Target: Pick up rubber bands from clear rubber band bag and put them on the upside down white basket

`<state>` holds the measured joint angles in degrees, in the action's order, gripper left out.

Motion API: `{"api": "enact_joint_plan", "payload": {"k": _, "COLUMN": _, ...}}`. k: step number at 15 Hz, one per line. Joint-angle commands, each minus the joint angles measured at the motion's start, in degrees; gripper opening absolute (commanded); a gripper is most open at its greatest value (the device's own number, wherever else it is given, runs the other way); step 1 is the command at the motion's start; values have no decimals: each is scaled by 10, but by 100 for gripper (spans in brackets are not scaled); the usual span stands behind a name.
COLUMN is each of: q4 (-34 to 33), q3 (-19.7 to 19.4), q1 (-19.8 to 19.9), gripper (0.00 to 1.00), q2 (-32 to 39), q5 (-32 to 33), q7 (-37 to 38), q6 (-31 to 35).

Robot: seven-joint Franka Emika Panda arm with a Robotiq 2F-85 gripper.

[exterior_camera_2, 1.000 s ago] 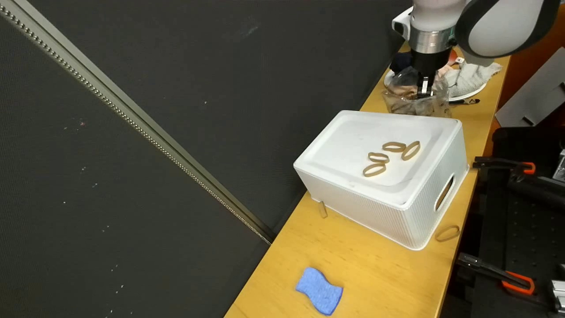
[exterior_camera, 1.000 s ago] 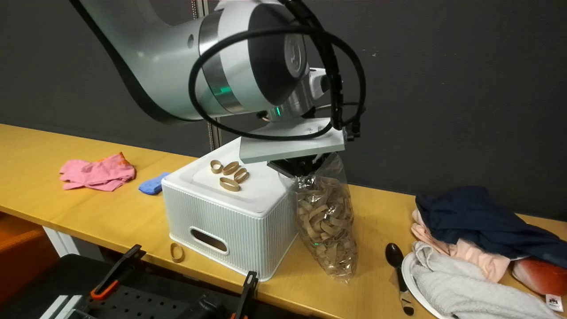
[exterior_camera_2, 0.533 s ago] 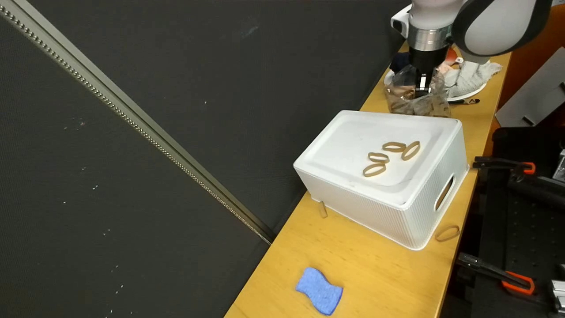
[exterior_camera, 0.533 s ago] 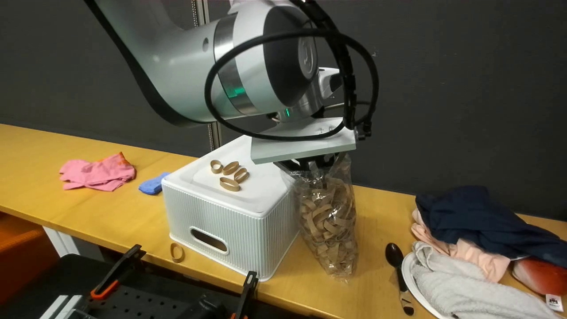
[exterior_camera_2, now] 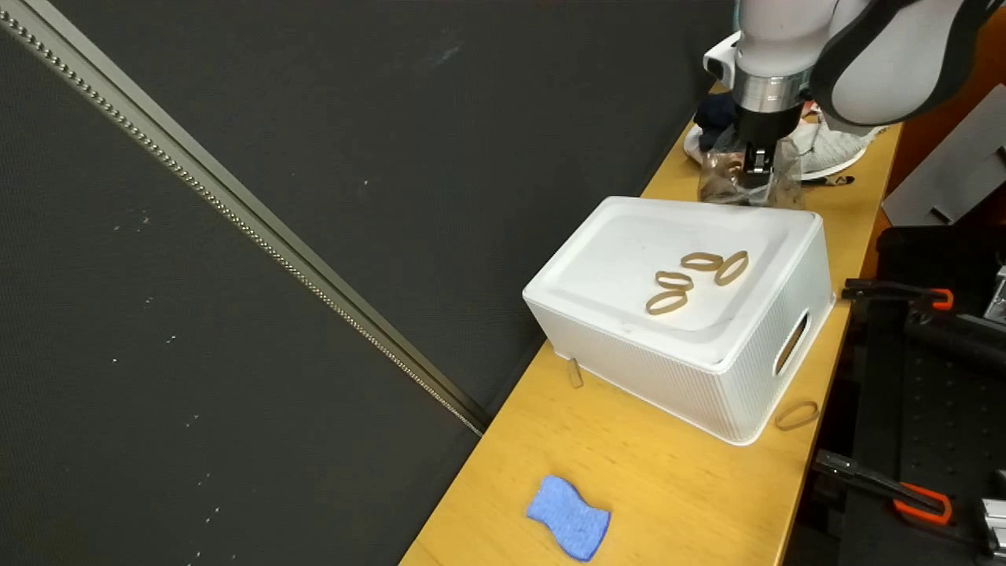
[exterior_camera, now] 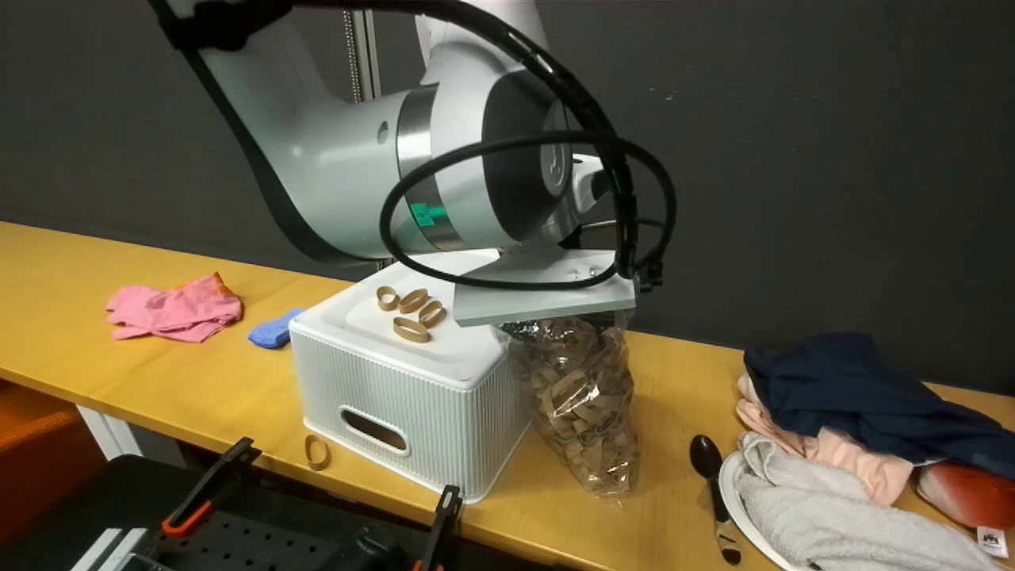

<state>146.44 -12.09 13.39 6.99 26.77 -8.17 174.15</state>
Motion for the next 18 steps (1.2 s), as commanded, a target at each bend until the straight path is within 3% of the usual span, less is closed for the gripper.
{"api": "enact_joint_plan", "payload": {"k": 1, "q4": 3, "q3": -5, "q1": 12, "gripper": 100, "q2": 19, "q5": 2, "q7": -10, "q6": 35}}
{"api": "enact_joint_plan", "payload": {"k": 9, "q4": 27, "q3": -15, "q1": 45, "gripper": 100, "q2": 50, "q5": 7, "q7": -15, "q6": 104}}
{"api": "enact_joint_plan", "payload": {"k": 10, "q4": 27, "q3": -19, "q1": 45, "gripper": 86, "q2": 53, "q5": 8, "q7": -15, "q6": 111}}
{"api": "enact_joint_plan", "payload": {"k": 11, "q4": 30, "q3": -25, "q1": 35, "gripper": 74, "q2": 53, "q5": -31, "q7": -49, "q6": 117}}
{"api": "enact_joint_plan", "payload": {"k": 18, "q4": 32, "q3": -29, "q1": 36, "gripper": 20, "q2": 50, "q5": -56, "q7": -85, "q6": 141}}
